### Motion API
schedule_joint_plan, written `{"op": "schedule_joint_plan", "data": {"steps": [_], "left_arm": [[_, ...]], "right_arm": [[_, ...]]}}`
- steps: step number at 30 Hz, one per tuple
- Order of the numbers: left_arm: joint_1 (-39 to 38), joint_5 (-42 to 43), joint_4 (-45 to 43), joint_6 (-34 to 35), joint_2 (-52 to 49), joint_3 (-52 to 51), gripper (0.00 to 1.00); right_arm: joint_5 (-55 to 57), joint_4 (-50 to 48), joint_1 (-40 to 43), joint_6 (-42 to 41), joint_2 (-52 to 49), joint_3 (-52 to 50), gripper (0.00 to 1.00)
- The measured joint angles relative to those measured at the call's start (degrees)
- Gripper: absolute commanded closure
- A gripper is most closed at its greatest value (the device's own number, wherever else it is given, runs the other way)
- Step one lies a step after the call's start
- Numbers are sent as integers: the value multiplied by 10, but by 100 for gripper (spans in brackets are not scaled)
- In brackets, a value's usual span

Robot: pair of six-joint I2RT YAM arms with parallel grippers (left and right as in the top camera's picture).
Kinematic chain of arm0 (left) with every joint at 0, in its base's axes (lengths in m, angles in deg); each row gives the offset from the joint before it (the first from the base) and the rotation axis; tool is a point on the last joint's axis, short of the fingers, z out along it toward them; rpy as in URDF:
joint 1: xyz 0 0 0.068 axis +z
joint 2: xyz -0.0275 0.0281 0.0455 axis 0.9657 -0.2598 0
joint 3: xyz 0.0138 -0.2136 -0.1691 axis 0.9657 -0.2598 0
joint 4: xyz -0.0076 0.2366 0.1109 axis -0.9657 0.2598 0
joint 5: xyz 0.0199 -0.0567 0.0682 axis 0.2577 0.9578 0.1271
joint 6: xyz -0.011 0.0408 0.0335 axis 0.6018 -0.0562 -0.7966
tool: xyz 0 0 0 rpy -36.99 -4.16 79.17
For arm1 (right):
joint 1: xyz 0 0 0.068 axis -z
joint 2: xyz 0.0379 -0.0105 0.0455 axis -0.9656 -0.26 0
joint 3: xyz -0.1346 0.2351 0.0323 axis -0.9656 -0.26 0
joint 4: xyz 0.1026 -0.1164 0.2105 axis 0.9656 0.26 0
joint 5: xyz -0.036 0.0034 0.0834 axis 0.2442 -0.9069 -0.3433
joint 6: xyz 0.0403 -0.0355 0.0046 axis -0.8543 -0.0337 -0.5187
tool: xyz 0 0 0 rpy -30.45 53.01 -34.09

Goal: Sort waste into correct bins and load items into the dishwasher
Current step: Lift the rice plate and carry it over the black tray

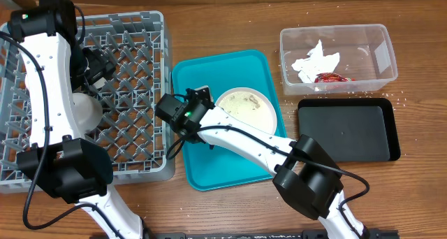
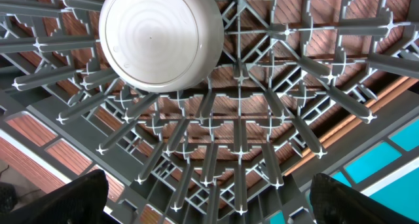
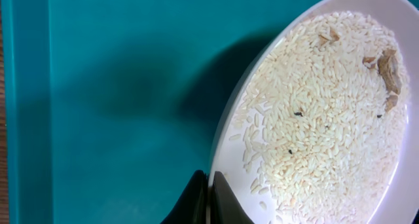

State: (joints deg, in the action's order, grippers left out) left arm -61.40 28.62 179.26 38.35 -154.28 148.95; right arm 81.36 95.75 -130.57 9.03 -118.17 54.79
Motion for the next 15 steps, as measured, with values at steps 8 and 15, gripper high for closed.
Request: {"op": "schedule_joint_plan", "data": {"steps": [8, 15], "left_arm": [[0, 0, 0, 0, 0, 0, 0], [0, 0, 0, 0, 0, 0, 0]], "right_arm": [[37, 60, 0, -1, 0, 6, 96], [67, 111, 0, -19, 0, 54, 96]]}}
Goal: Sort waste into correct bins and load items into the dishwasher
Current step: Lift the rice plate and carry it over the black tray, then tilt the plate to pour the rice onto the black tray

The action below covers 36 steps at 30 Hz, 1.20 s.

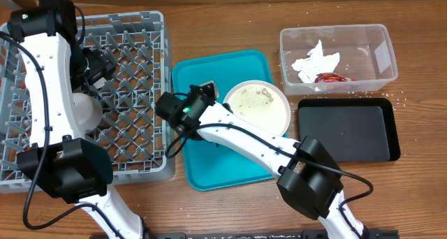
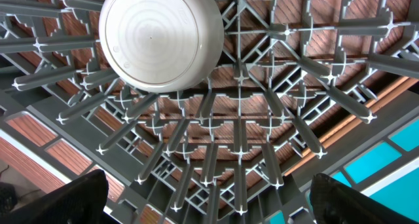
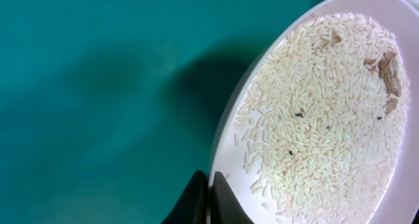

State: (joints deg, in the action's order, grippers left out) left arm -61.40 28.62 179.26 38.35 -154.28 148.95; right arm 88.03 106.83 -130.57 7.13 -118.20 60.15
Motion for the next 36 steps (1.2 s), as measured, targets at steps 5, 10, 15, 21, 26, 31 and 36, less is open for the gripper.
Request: {"op": "schedule_joint_plan", "data": {"steps": [5, 10, 15, 21, 26, 31, 36], "left_arm": [[0, 0, 0, 0, 0, 0, 0], [0, 0, 0, 0, 0, 0, 0], [0, 0, 0, 0, 0, 0, 0], [0, 0, 0, 0, 0, 0, 0], [0, 0, 0, 0, 0, 0, 0], [0, 0, 0, 0, 0, 0, 0], [0, 0, 0, 0, 0, 0, 0]], "right_arm": [[30, 52, 3, -44, 0, 33, 96], [36, 84, 39, -75, 0, 78, 96], [36, 98, 104, -100, 0, 107, 96], [12, 103, 209, -149, 3, 120, 96], [-52, 89, 306, -183, 22, 120, 96], [-134, 73, 407, -195, 39, 121, 96], [-227, 64, 492, -200, 40, 122, 96]]}}
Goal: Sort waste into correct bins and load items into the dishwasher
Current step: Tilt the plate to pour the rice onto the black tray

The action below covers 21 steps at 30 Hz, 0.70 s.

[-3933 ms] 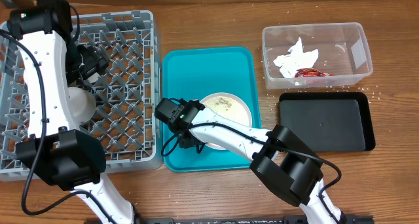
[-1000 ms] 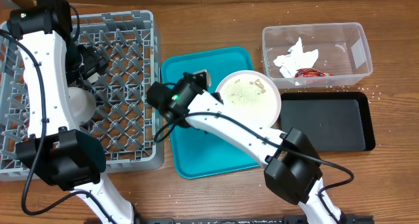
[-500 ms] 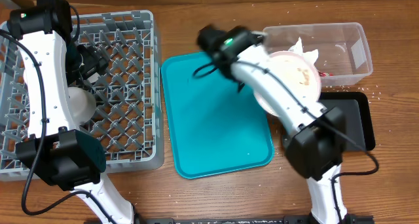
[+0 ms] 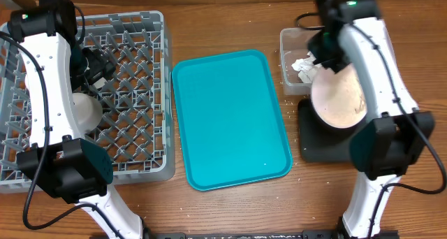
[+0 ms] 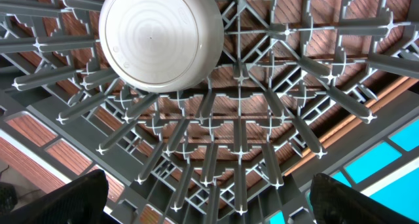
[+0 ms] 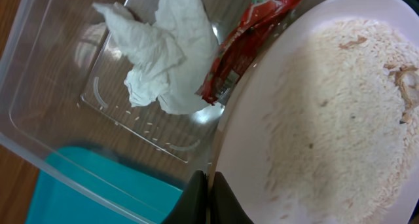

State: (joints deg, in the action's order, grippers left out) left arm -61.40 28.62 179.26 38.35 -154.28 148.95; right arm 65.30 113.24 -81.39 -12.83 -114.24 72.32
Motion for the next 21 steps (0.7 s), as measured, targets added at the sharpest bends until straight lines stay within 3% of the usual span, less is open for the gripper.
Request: {"op": "schedule_joint_plan", "data": {"steps": [21], "left_arm": [[0, 0, 0, 0, 0, 0, 0]], "right_arm": [[-220, 53, 148, -32, 0, 0, 96]]}}
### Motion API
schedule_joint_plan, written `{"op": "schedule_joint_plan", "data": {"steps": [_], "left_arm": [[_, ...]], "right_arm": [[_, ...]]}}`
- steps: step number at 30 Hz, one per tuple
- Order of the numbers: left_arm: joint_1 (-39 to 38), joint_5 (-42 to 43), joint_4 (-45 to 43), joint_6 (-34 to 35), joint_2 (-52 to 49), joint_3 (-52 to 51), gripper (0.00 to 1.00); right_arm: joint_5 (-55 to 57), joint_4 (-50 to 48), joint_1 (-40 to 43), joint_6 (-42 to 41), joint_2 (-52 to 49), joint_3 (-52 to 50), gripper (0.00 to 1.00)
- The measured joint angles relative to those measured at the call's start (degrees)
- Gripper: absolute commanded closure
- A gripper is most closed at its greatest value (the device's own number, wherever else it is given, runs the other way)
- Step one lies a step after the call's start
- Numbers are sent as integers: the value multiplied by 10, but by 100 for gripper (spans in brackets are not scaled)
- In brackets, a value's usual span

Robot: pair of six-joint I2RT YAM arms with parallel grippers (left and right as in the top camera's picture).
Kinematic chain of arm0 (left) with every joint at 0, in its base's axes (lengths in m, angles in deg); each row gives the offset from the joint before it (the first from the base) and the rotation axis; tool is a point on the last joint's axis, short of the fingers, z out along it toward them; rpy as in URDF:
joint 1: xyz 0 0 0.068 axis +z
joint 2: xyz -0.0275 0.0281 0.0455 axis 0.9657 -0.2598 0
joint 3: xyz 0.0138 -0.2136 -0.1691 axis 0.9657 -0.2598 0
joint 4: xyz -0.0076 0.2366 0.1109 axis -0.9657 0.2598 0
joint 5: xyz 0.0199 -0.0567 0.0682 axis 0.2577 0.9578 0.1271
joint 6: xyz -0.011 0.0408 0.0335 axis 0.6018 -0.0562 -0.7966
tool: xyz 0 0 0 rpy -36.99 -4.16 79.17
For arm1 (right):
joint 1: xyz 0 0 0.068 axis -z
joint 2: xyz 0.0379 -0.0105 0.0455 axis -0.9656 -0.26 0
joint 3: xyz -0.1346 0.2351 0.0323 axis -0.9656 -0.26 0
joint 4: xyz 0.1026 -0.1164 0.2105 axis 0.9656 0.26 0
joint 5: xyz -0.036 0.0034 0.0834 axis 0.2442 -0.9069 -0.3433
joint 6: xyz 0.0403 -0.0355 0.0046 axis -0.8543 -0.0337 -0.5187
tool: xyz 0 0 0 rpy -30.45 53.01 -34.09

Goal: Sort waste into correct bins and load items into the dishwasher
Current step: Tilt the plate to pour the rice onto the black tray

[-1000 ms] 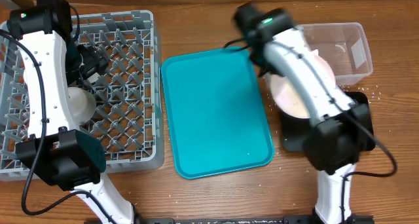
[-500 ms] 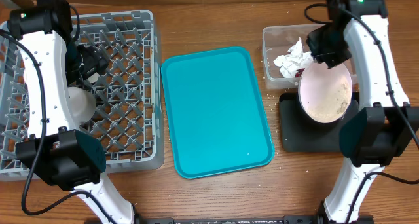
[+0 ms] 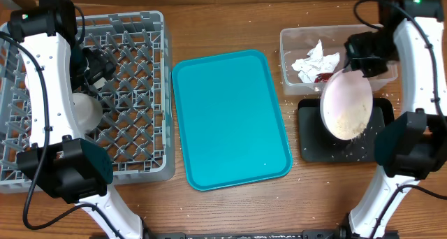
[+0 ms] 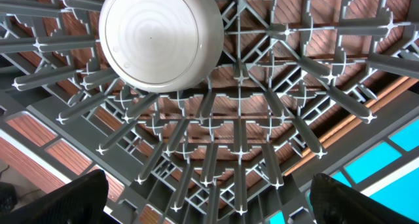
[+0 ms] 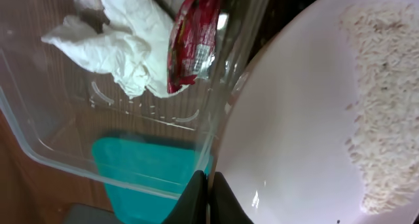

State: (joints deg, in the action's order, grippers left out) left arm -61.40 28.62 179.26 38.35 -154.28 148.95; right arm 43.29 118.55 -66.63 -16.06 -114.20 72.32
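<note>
My right gripper [image 5: 211, 185] is shut on the rim of a white plate [image 3: 345, 104], held steeply tilted over the black bin [image 3: 347, 144]. Rice [image 5: 386, 112] has slid to the plate's low side, and loose grains lie on the bin and the table beside it. The clear bin [image 3: 337, 54] holds crumpled white paper [image 5: 124, 37] and a red wrapper [image 5: 190, 44]. My left gripper [image 4: 206, 201] is open over the grey dish rack [image 3: 133, 85], its fingers [image 4: 72, 198] spread wide. A white bowl [image 4: 160, 37] rests upside down in the rack.
A teal tray [image 3: 229, 117] lies bare between the rack and the bins. The wooden table [image 3: 230, 15] runs behind everything. The left arm arches over the rack's left side.
The right gripper has moved the plate a little right and tilted it more steeply over the black bin; the rice now sits at its low edge with grains scattered below. Left arm unchanged.
The right gripper was shut on the rim of the rice-filled plate on the teal tray, then held it slightly shifted toward the tray's right edge. Then the plate was over the black bin by the clear bin, the tray bare. Now it is tipped steeply. The left gripper stayed open over the rack.
</note>
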Motion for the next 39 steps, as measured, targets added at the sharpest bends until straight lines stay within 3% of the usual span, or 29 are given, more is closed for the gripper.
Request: {"op": "schedule_joint_plan", "data": {"steps": [19, 39], "left_arm": [[0, 0, 0, 0, 0, 0, 0], [0, 0, 0, 0, 0, 0, 0]], "right_arm": [[-128, 1, 68, 2, 0, 0, 96], [-211, 7, 148, 85, 0, 0, 96]]}}
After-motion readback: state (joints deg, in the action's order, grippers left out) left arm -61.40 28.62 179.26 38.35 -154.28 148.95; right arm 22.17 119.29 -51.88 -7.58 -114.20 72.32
